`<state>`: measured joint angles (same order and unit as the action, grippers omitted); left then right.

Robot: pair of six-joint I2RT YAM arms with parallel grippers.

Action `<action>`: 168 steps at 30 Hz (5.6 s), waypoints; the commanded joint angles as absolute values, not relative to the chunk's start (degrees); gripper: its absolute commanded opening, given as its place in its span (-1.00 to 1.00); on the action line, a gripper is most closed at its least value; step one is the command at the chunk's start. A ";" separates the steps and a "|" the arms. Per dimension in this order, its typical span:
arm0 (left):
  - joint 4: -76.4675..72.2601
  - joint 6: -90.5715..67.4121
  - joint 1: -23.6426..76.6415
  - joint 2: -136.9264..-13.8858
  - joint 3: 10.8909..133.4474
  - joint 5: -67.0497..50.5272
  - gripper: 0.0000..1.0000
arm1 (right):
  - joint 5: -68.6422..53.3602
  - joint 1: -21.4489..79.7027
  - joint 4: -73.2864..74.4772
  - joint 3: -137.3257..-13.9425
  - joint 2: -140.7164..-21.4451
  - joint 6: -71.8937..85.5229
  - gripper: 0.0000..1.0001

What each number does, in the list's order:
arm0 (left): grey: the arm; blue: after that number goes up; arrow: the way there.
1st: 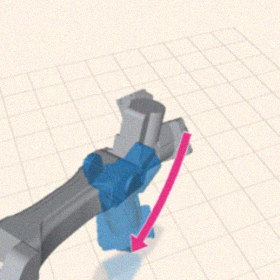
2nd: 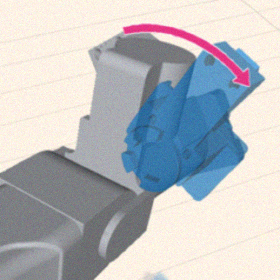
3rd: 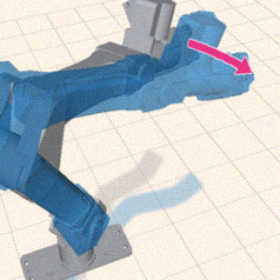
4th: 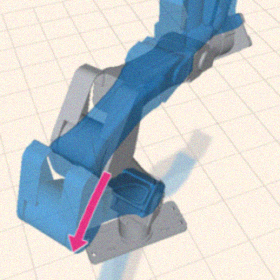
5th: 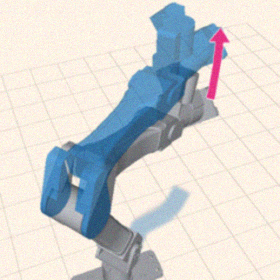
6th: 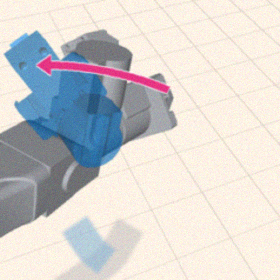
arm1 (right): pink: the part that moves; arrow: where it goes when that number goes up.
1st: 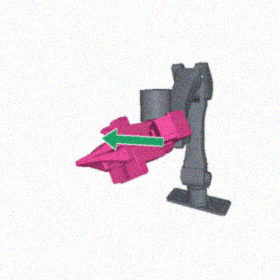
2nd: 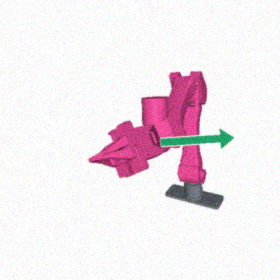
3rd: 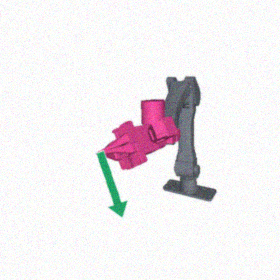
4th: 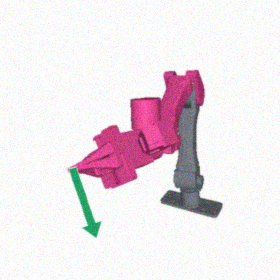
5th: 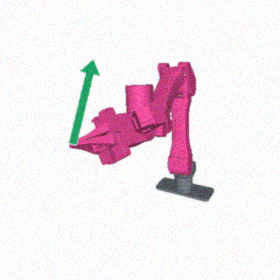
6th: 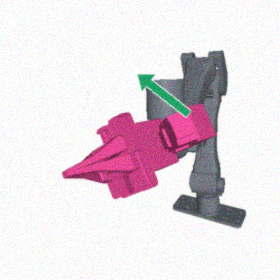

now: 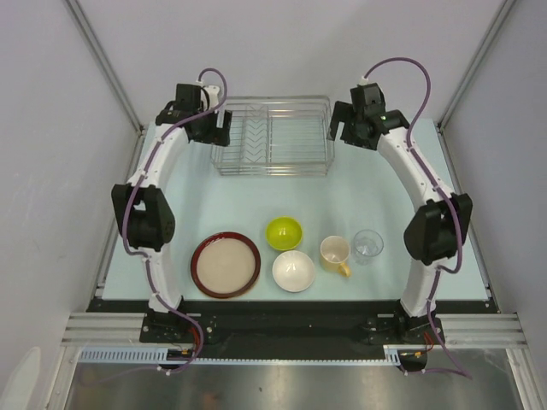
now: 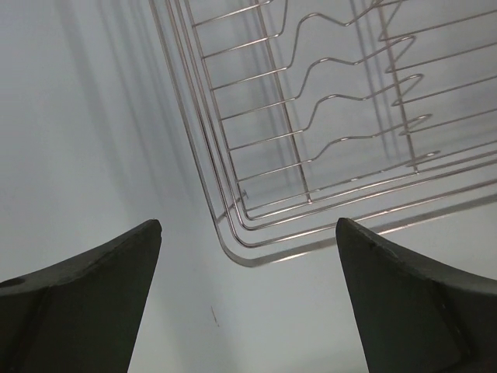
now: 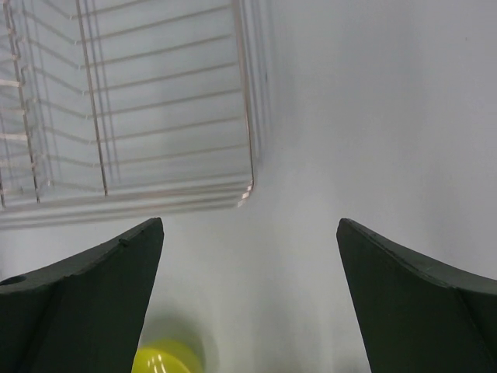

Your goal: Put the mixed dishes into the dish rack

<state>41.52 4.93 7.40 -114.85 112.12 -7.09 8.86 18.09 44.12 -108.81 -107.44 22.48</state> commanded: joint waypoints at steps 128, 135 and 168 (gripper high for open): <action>37.17 10.63 0.18 -74.97 72.24 -9.58 1.00 | 23.29 63.54 31.90 -81.30 -109.95 14.77 0.27; 43.50 15.29 -1.58 -71.55 73.56 -17.13 1.00 | 21.27 61.61 30.85 -81.30 -112.06 15.03 -0.07; 46.16 12.93 34.67 -60.27 65.04 -19.97 1.00 | -47.10 19.52 6.27 -112.67 -108.70 51.27 -1.00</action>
<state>55.13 19.25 24.05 -56.51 66.65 -29.08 -29.39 21.50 24.23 -110.21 -98.65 31.62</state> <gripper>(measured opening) 0.996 0.057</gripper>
